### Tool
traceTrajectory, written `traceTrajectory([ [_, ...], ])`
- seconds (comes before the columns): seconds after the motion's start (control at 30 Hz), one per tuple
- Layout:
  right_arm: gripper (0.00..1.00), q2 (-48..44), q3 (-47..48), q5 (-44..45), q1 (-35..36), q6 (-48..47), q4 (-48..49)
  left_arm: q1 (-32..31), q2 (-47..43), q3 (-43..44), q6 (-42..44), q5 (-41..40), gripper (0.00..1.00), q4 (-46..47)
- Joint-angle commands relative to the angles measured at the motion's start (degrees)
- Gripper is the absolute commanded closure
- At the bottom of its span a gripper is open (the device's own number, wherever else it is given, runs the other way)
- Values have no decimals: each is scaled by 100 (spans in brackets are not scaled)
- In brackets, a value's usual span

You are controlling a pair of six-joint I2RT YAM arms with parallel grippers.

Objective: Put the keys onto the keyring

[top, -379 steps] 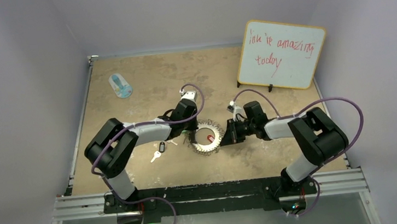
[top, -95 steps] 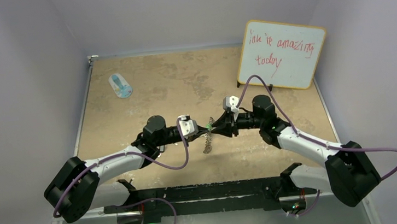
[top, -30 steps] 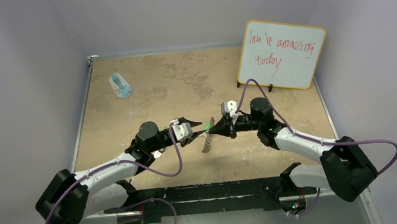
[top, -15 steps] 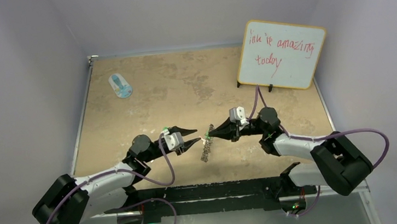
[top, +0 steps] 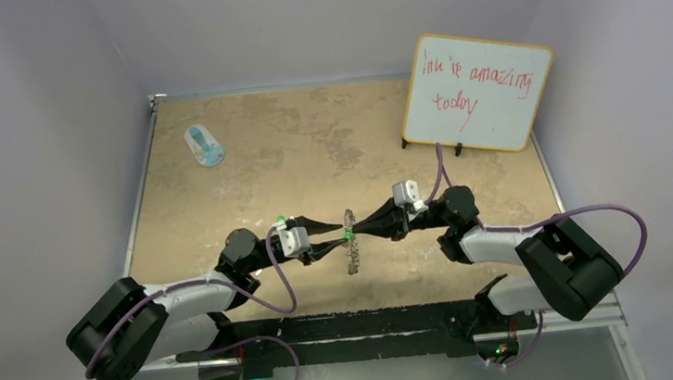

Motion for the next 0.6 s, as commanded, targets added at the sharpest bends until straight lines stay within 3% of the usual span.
traceTrajectory([
  [0.0, 100, -29, 23, -83, 22, 147, 625, -44, 106, 150, -244, 349, 69, 569],
  [0.23, 100, -16, 32, -64, 16, 173, 565, -51, 154, 254, -280, 398, 71, 565],
  [0.57, 100, -31, 66, -139, 24, 246, 523, -55, 389, 399, -297, 314, 90, 667],
])
